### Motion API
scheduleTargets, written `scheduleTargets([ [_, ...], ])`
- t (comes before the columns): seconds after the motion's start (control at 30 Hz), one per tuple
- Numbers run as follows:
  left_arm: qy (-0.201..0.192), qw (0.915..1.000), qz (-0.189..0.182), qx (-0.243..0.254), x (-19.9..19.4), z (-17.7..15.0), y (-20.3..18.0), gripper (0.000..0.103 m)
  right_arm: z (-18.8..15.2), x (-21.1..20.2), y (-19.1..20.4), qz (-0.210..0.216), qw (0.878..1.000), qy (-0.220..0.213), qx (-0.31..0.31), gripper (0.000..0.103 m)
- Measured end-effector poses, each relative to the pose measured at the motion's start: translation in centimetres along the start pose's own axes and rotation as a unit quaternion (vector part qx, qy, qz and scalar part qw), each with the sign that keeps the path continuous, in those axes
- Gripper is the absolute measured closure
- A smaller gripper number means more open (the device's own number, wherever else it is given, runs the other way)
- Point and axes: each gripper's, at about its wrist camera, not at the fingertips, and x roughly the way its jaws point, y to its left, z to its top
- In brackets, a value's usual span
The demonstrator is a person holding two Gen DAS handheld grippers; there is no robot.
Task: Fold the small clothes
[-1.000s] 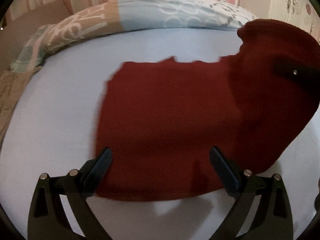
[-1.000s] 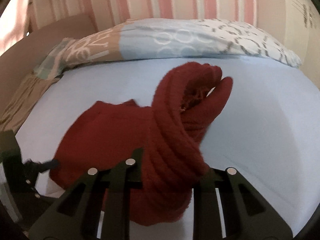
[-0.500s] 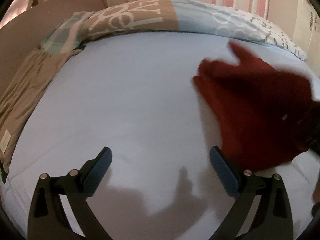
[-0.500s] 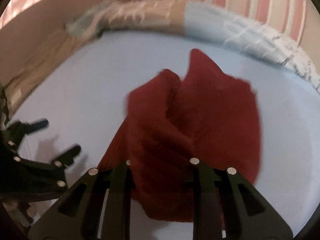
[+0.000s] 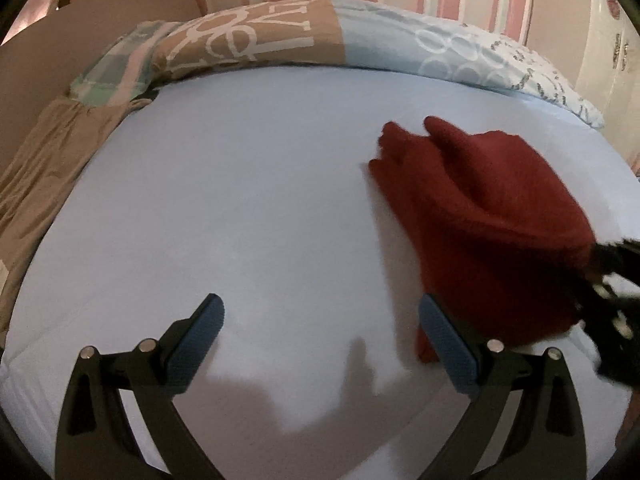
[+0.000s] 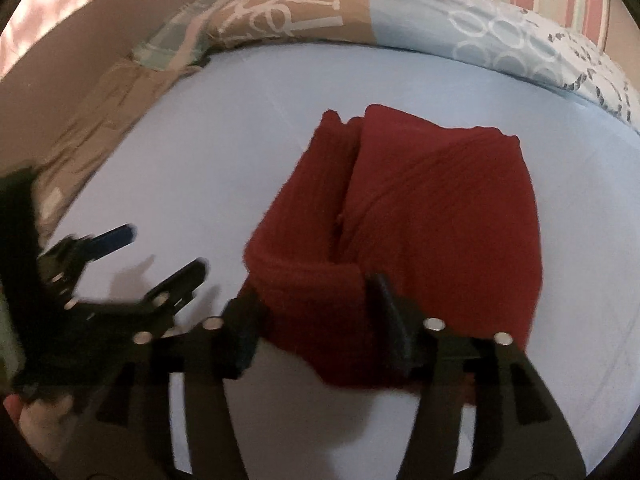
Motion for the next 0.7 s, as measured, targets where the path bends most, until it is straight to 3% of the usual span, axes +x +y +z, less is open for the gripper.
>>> scheduleTargets([
  [0.13, -0.009, 0.9997, 0.002, 0.024, -0.9, 0.4, -0.8, 0.005, -1.3, -3.3, -1.7, 0.012, 1.0, -0.014, 0.01, 0.029],
  [0.27, -0.02, 0.9987, -0.011, 0.045, -2.0, 0.7, -1.7, 0.005, -2.3, -4.9, -4.4, -0.028, 0.999, -0.027, 0.009, 0.027],
  [0.43, -0.033, 0.9957, -0.067, 0.055, -3.7, 1.8, -4.1, 0.005, -3.0, -5.8, -9.3, -0.065, 0.995, -0.039, 0.069, 0.027],
  [0.63, 0.003, 0.9905, -0.121, 0.065, -1.9, 3.6, -7.5, 0.005, -3.3, -6.1, -12.1, -0.068, 0.991, -0.039, 0.108, 0.027],
  [0.7, 0.02, 0.9895, -0.123, 0.073, -1.0, 3.7, -8.5, 0.007, -3.2, -6.1, -12.2, -0.077, 0.991, -0.038, 0.107, 0.027],
])
